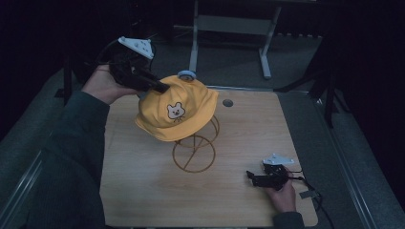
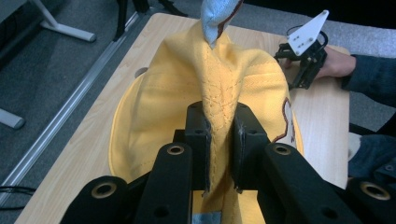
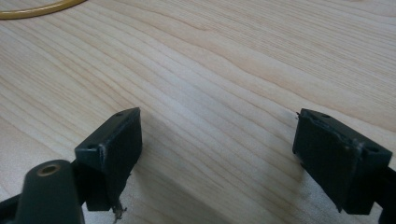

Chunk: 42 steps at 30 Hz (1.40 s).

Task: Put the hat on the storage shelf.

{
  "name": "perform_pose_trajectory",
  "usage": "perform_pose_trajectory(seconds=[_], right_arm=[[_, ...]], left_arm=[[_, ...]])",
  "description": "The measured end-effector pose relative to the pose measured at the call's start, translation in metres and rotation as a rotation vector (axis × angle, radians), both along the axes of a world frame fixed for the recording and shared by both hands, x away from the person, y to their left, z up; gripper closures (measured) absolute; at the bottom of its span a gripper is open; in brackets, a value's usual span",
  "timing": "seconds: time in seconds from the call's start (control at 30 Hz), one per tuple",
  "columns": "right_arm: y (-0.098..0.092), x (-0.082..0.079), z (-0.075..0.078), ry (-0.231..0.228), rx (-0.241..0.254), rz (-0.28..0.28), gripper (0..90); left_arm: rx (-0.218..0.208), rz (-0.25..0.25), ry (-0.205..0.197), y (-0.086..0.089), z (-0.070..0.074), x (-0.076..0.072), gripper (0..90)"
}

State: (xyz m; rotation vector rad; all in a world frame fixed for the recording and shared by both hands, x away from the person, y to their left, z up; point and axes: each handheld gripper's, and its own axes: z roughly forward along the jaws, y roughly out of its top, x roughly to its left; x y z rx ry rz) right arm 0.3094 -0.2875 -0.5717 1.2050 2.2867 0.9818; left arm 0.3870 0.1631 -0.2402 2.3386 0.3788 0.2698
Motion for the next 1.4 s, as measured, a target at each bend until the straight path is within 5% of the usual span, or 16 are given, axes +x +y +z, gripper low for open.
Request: perform_pose_trajectory(seconds=[0.4,0.8,0.93,1.03,1.23,1.4], right_arm=[[0.000,0.000,0.000,-0.002,-0.001,0.003,15.7],[0.000,0.000,0.000,-0.002,-0.002,0.004,15.7],[0.000,0.000,0.000,-0.001,0.001,0.002,15.7],[0.000,0.000,0.000,-0.001,0.001,0.002,15.7],[0.000,0.000,0.000,-0.001,0.001,0.001,15.7],[0.000,0.000,0.000,-0.001,0.001,0.002,15.7]], left_arm=[[0.003,-0.025,0.032,-0.025,-0.016,0.008,78.3],[0.049,-0.061,0.062,-0.052,-0.033,0.015,76.0],[0.079,-0.018,0.064,-0.059,-0.040,0.018,59.1],[0.065,-0.007,0.071,-0.058,-0.043,0.019,55.4],[0.037,-0.028,0.042,-0.057,-0.043,0.015,70.6],[0.039,-0.042,0.029,-0.065,-0.042,0.012,73.1]])
